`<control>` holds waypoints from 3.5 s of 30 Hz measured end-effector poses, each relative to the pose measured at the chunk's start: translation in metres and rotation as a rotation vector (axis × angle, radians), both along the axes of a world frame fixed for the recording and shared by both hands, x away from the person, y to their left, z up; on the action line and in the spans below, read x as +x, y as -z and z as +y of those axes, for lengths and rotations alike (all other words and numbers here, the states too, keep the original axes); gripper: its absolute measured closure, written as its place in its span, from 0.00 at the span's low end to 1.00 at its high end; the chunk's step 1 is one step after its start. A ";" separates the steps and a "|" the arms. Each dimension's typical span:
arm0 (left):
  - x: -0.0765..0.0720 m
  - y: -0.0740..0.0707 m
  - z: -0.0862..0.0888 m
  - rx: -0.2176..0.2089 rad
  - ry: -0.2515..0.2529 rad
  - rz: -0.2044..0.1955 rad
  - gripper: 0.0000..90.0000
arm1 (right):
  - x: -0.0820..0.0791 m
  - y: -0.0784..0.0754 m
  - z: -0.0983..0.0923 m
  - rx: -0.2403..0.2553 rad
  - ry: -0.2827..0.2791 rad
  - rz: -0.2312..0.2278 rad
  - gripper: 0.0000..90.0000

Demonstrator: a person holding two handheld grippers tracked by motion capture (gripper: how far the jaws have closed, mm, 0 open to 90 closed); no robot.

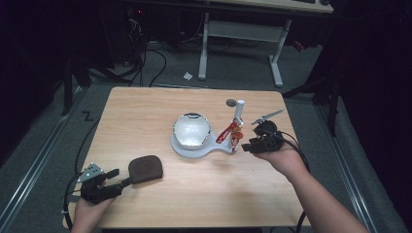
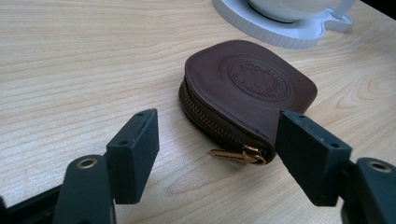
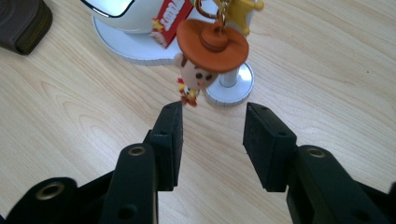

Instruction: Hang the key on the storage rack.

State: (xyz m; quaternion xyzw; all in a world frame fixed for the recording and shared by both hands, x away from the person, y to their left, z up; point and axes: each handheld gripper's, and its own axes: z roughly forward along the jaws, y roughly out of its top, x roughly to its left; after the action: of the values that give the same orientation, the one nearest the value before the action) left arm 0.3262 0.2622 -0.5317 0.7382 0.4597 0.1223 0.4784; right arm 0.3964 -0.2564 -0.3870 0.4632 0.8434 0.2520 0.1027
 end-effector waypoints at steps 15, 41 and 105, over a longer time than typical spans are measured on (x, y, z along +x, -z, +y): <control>0.000 -0.001 -0.006 -0.017 0.007 0.017 0.34 | -0.057 0.053 -0.033 0.004 0.043 -0.171 0.57; 0.001 -0.006 -0.016 -0.006 -0.007 0.006 0.30 | -0.100 0.122 -0.025 0.117 0.118 -0.312 0.55; 0.009 -0.007 -0.020 -0.044 -0.091 -0.069 0.96 | -0.107 0.141 -0.030 0.105 0.098 -0.296 0.57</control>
State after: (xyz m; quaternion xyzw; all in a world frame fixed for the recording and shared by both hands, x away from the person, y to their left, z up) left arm 0.3352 0.2425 -0.5249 0.7011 0.4785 0.1591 0.5042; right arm 0.2893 -0.2860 -0.5278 0.4662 0.7813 0.3557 0.2136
